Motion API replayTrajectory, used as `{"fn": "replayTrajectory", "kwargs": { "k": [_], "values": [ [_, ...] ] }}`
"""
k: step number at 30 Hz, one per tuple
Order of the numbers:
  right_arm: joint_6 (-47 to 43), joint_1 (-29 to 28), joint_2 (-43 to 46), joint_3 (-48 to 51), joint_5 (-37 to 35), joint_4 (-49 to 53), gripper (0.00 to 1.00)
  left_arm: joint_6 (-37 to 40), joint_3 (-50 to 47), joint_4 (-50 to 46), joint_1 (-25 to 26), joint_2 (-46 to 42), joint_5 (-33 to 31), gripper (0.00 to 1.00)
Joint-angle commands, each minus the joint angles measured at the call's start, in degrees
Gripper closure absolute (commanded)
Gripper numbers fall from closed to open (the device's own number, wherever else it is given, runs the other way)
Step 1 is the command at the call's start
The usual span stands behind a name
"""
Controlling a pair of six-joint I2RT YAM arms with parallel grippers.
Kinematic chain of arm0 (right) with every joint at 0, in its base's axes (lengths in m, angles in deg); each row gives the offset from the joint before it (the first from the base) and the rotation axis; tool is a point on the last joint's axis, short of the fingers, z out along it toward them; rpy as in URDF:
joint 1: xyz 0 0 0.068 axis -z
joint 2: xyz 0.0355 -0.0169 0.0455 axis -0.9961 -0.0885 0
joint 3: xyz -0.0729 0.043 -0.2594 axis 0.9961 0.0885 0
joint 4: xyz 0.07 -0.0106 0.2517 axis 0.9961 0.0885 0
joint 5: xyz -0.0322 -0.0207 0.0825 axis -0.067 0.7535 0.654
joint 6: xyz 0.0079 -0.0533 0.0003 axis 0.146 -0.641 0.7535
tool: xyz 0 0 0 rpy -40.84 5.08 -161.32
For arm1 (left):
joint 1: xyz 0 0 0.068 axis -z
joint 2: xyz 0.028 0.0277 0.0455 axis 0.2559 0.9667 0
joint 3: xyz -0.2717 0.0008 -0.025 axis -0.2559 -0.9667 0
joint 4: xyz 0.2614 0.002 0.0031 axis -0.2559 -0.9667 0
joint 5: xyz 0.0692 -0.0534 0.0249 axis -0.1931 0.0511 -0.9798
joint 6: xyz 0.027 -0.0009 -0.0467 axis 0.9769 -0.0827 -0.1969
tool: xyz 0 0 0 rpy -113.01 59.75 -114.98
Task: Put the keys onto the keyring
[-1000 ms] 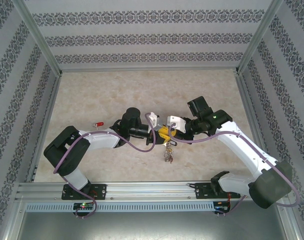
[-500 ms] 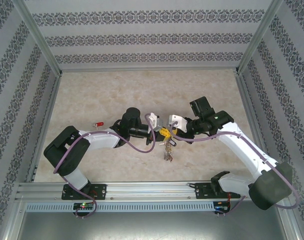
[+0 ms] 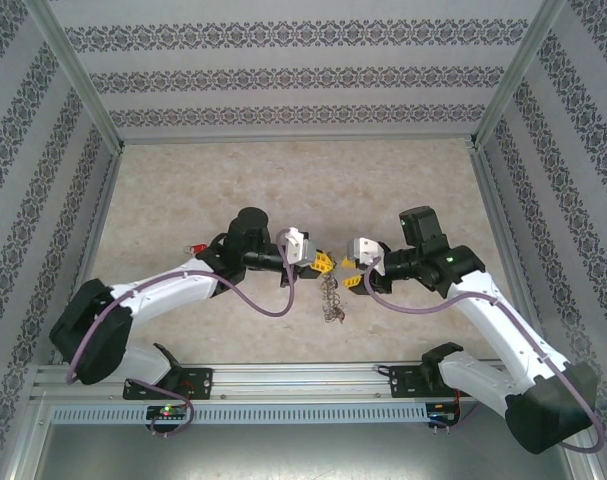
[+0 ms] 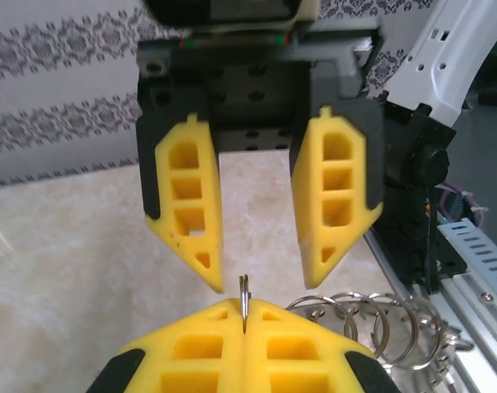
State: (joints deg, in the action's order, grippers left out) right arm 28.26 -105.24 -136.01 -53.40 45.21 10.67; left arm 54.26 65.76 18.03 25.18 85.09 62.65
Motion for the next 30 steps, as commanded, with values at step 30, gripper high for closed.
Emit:
{"fn": "replayTrajectory", "kwargs": {
  "k": [30],
  "values": [
    [8.6,-7.1,-1.5,1.5,4.7,-24.5,0.67,18.7,3.0,-16.9,-0.4,-12.6,-7.5,1.00]
  ]
}}
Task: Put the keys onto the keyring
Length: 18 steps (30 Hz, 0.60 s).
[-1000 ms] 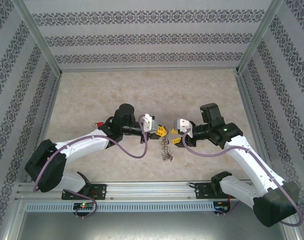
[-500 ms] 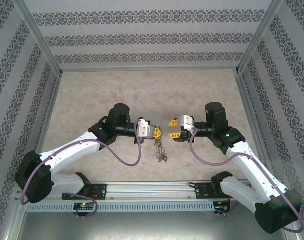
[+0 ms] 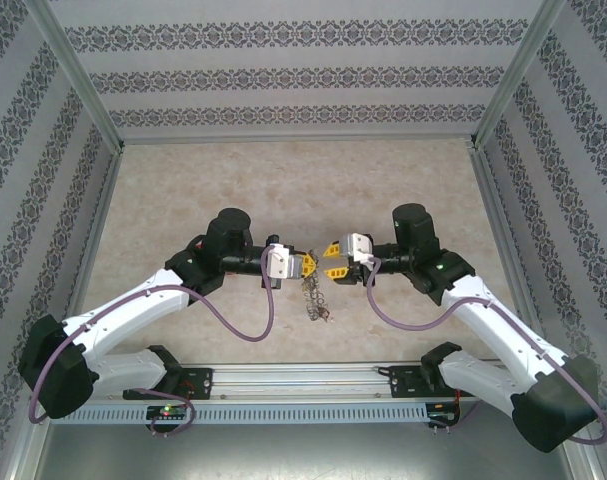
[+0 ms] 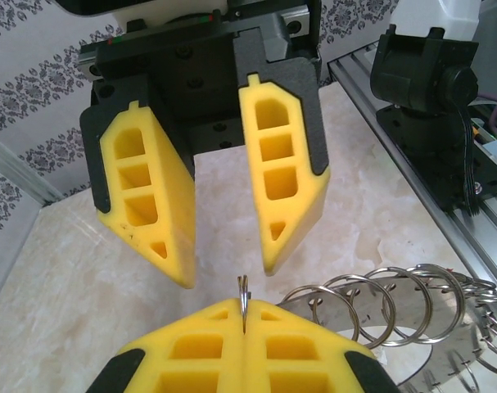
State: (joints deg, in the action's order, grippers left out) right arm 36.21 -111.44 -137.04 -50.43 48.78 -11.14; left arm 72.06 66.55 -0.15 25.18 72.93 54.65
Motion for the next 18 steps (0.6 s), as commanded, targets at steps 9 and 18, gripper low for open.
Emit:
{"fn": "replayTrajectory", "kwargs": {
  "k": [9,18],
  "values": [
    [0.6,-3.0,-2.6,-1.8,0.4,-3.9,0.68,-5.2,-0.1,10.3,-0.5,0.1,-0.3,1.00],
    [0.2,-3.4,-1.6,-1.9,-2.1,-4.0,0.74,-4.9,0.9,8.6,-0.5,1.3,1.6,1.00]
  ]
}}
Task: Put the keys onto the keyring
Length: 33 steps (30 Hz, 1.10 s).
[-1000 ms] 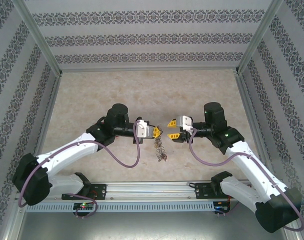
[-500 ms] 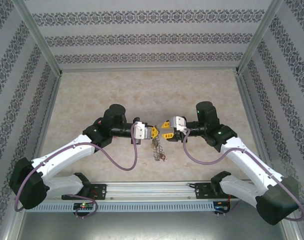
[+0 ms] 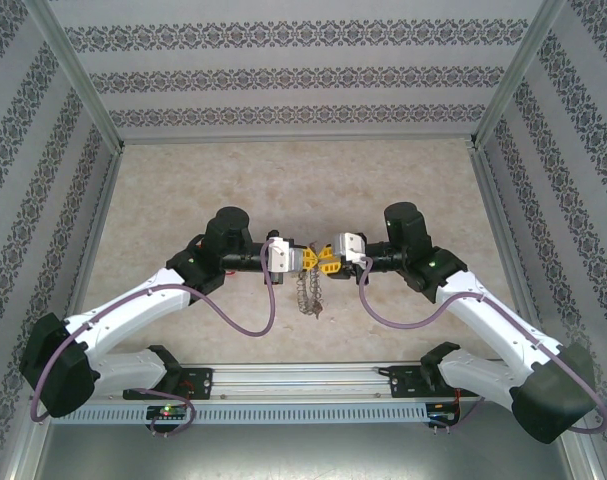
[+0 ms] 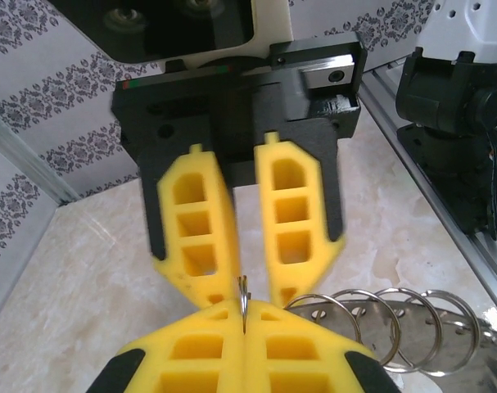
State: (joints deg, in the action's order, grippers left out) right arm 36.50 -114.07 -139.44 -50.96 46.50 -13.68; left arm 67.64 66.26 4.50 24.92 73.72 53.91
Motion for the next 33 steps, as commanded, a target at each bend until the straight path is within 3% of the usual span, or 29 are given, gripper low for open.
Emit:
{"fn": "replayTrajectory", "kwargs": {
  "k": [1,5,10,18,20,25,27,30,33],
  "values": [
    [-0.1,-0.7,1.1,-1.2,-0.3,-1.5,0.74,-0.5,1.1,3.9,-0.2,0.7,2.4,1.00],
    [-0.6,-0.7,2.3,-0.8,-1.1,-1.2,0.75,-0.4,1.2,3.7,-0.2,1.2,2.6,1.00],
    [-1.0,-0.7,2.2,-1.3,-0.8,-0.5,0.90,-0.7,1.7,3.5,-0.2,2.0,3.3,1.00],
    [-0.4,-0.8,2.3,-1.2,-0.3,-1.1,0.84,-1.3,1.9,3.2,-0.3,3.3,2.8,1.00],
    [-0.3,-0.8,2.3,-1.1,-0.2,-1.3,0.99,-1.7,1.9,3.6,-0.3,3.5,2.8,1.00],
    [0.6,-0.8,2.9,0.4,-1.5,-3.5,1.00,-4.7,1.1,7.4,-0.4,3.9,2.5,1.00],
    [2.2,-0.7,4.0,1.7,-2.2,-6.5,1.00,-6.6,0.4,9.6,-0.7,3.8,2.3,0.92],
    [5.6,-0.6,5.4,4.0,-3.5,-12.2,1.00,-9.6,-0.8,13.3,-1.2,3.6,1.7,0.68],
    [9.9,-0.3,6.7,6.8,-4.4,-18.9,1.00,-10.5,-1.3,13.8,-1.5,3.5,1.7,0.65]
  ]
}}
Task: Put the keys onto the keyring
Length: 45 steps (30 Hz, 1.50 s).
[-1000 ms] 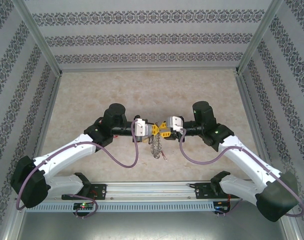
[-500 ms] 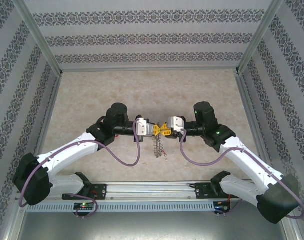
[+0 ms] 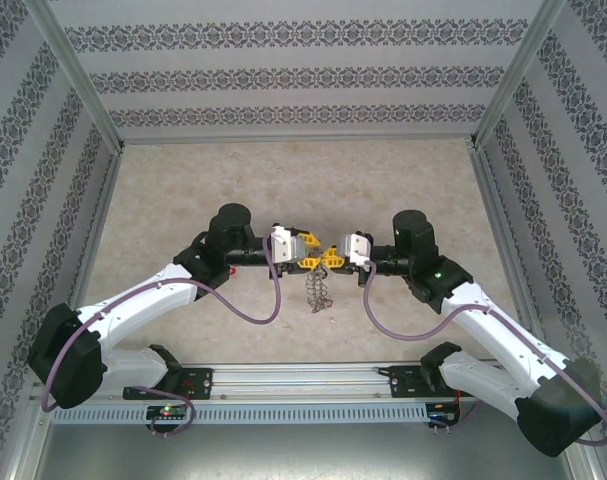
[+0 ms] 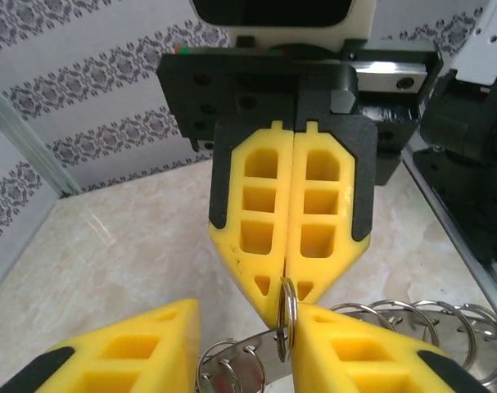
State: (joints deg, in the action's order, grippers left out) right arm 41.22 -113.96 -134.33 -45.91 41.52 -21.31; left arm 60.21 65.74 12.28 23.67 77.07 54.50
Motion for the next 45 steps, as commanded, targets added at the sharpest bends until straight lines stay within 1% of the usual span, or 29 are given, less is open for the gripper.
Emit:
{"fn": "replayTrajectory", "kwargs": {
  "k": [1,9,11,13,15,20,22,25,26,28,29,30,31,33,36,37,40,42,45],
  "values": [
    [6.0,-0.3,1.7,2.1,0.6,-12.4,1.00,-3.4,-0.9,6.4,-0.3,0.1,0.9,0.65],
    [7.7,-0.2,2.4,3.1,0.4,-14.5,1.00,-5.1,-1.8,7.9,-1.3,-0.3,1.6,0.67],
    [7.4,-0.2,2.3,2.8,-1.0,-13.3,1.00,-5.4,-2.1,7.9,-1.7,-1.1,2.0,0.66],
    [5.3,-0.2,2.2,1.7,-2.1,-10.0,1.00,-5.7,-2.5,7.3,-2.3,-2.4,2.4,0.65],
    [2.6,-0.3,1.9,0.5,-3.4,-6.0,1.00,-6.3,-3.2,6.3,-3.1,-4.7,1.1,0.63],
    [-2.2,-1.2,0.6,-1.3,-8.3,1.1,1.00,-11.5,-5.9,4.1,-6.0,-10.3,-3.9,0.53],
    [-3.6,-2.3,0.1,-1.9,-11.3,2.6,1.00,-12.8,-6.7,2.5,-6.7,-12.6,-6.4,0.46],
    [-7.0,-4.3,-1.1,-3.0,-16.1,5.1,1.00,-16.8,-6.7,-3.1,-7.6,-15.2,-15.3,0.37],
    [-9.3,-5.6,-1.8,-4.0,-18.5,7.5,1.00,-20.1,-6.2,-5.4,-8.0,-15.7,-20.2,0.33],
    [-12.0,-7.3,-3.1,-5.6,-23.0,10.9,1.00,-30.3,-3.7,-13.2,-9.8,-16.0,-34.4,0.24],
    [-12.8,-7.6,-3.3,-5.7,-24.1,11.4,1.00,-34.8,-2.1,-17.5,-11.0,-15.8,-39.8,0.21],
    [-13.2,-7.9,-3.5,-5.7,-25.1,11.5,1.00,-40.3,-0.2,-23.2,-12.5,-15.3,-44.6,0.14],
    [-13.5,-8.0,-3.7,-5.7,-25.8,11.5,1.00,-44.2,1.6,-28.7,-14.5,-14.7,-46.7,0.11],
    [-14.4,-8.4,-4.2,-5.9,-27.1,11.9,1.00,-48.7,4.0,-37.1,-18.0,-13.2,-44.9,0.09],
    [-15.7,-8.7,-5.4,-6.9,-28.0,13.6,1.00,-55.3,7.9,-48.1,-23.9,-8.3,-36.3,0.07],
    [-16.1,-8.7,-5.8,-7.2,-28.2,13.9,1.00,-57.8,9.3,-51.8,-25.1,-5.7,-35.6,0.08],
    [-17.1,-8.8,-6.8,-7.8,-28.9,14.9,1.00,-65.5,11.6,-60.9,-26.3,1.2,-35.3,0.08],
    [-17.7,-8.6,-7.4,-8.3,-28.5,15.5,1.00,-68.4,12.5,-65.0,-26.3,4.9,-33.9,0.10],
    [-17.8,-8.6,-8.0,-8.8,-27.3,16.0,1.00,-72.5,12.4,-66.9,-26.4,8.7,-33.6,0.17]
  ]
}}
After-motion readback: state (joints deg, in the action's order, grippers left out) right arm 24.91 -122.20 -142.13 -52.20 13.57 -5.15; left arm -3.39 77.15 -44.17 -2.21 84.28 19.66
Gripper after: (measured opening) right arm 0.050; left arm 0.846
